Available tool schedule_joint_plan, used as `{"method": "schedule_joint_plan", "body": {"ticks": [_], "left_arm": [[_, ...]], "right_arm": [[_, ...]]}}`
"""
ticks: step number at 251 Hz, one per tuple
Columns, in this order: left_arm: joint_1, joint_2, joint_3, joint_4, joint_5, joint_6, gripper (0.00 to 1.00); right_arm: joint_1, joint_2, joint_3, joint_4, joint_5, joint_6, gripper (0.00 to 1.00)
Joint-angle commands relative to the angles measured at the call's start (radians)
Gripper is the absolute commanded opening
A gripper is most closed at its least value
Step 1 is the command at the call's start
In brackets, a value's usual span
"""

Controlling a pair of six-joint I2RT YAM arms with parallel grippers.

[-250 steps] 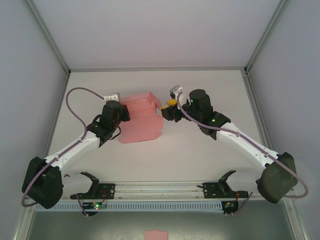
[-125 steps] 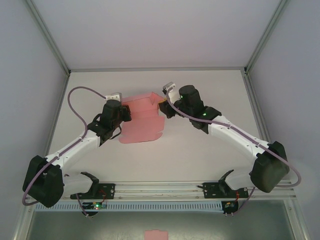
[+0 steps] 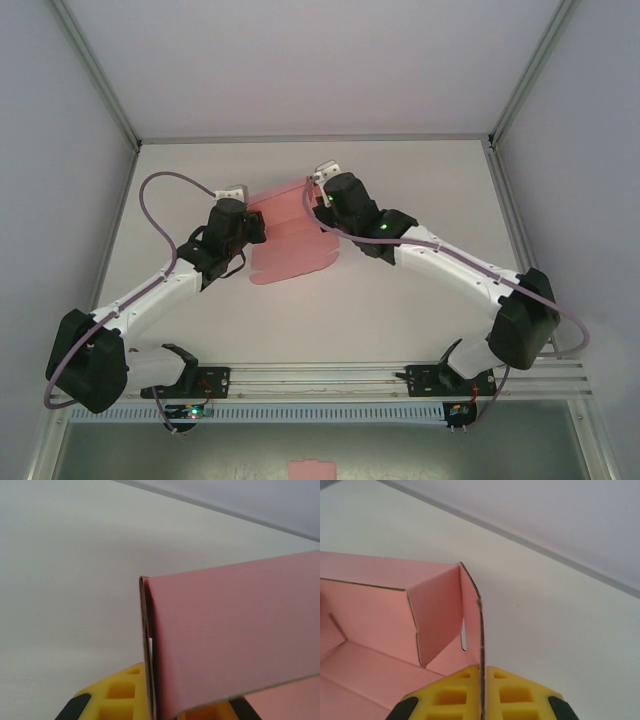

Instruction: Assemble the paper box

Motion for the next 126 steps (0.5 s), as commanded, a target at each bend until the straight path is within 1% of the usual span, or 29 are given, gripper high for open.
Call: {"method": "schedule_joint_plan", "body": {"ticks": [1, 19, 41, 57, 70, 83, 103, 114, 126], "left_arm": [[-0.013, -0.026, 0.035, -0.027, -0.008, -0.002, 0.0], [-0.015, -0.03, 0.039, -0.029, -0.013, -0.001, 0.0], [-0.016, -0.034, 0.037, -0.034, -0.019, 0.001, 0.0], [-0.017, -0.034, 0.04, -0.035, -0.02, 0.001, 0.0], [-0.017, -0.031, 0.04, -0.035, -0.021, -0.002, 0.0], [-0.018, -0.028, 0.042, -0.035, -0.018, -0.004, 0.0], [-0.016, -0.024, 0.041, -0.027, -0.022, -0.004, 0.0], [-0.016, -0.022, 0.04, -0.024, -0.031, -0.002, 0.0], [-0.017, -0.018, 0.041, -0.024, -0.036, 0.01, 0.0]], "right_arm": [[-0.024, 0.047, 0.032, -0.093, 0.404, -0.005, 0.0], [-0.021, 0.069, 0.047, -0.111, 0.478, -0.01, 0.0], [-0.022, 0.081, 0.05, -0.112, 0.507, -0.018, 0.0], [-0.021, 0.077, 0.047, -0.104, 0.487, -0.03, 0.0], [-0.024, 0.065, 0.034, -0.078, 0.434, -0.03, 0.0], [-0.025, 0.05, 0.018, -0.048, 0.356, -0.037, 0.03], [-0.027, 0.021, -0.005, -0.007, 0.202, -0.064, 0.15], [-0.028, -0.002, -0.021, 0.009, 0.109, -0.072, 0.24], [-0.034, -0.039, -0.04, 0.019, 0.002, -0.079, 0.28]]}}
